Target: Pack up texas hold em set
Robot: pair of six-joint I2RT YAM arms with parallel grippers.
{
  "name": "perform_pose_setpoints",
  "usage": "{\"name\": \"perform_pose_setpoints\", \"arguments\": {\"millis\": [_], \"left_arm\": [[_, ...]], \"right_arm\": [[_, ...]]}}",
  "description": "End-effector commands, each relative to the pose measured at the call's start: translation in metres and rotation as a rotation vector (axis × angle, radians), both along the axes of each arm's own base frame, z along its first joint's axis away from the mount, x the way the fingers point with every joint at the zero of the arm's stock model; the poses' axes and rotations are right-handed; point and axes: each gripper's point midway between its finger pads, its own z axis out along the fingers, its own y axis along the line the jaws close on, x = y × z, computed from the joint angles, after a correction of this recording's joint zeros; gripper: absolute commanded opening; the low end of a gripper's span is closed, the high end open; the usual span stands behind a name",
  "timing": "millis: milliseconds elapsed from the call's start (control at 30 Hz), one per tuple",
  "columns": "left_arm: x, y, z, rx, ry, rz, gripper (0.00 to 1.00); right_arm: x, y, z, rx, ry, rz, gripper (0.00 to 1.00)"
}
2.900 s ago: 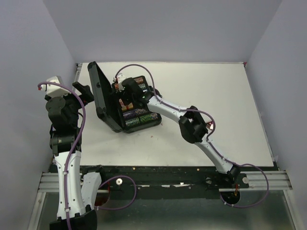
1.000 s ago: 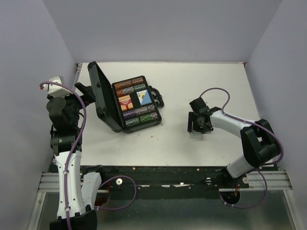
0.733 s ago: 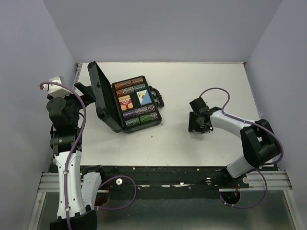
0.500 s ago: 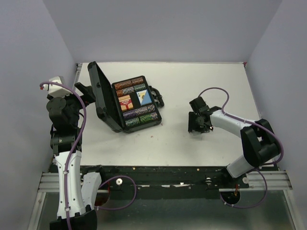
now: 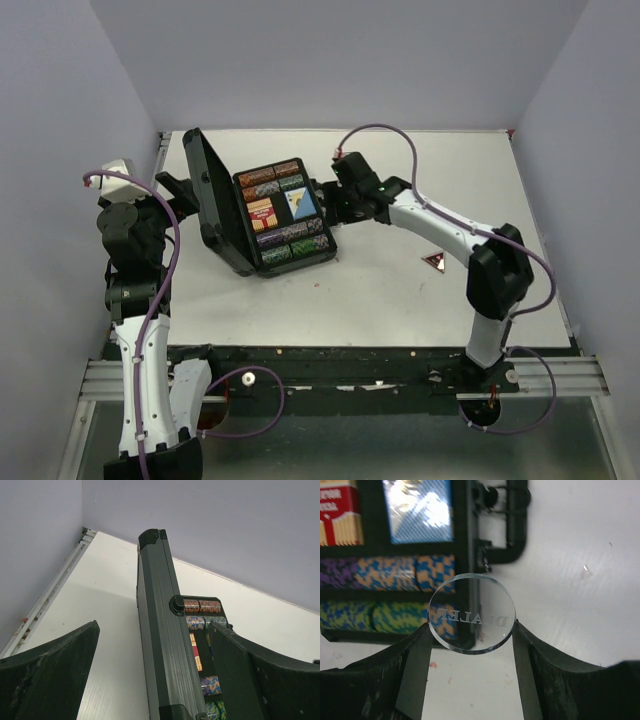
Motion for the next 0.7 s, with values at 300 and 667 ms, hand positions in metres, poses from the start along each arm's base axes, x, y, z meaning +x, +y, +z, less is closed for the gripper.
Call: {"name": "perform_pose_setpoints", "arguments": {"millis": [300, 667], "left_arm": [[0.001, -0.002, 0.002, 0.017, -0.018, -0.017, 0.99], [0.001, -0.002, 0.002, 0.016, -0.019, -0.021, 0.99]], "right_arm": [[0.076, 0.109, -0.019, -0.022, -0.083, 0.126, 0.43], [0.095, 0.11, -0.071, -0.128, -0.05, 0.093, 0.45]]}}
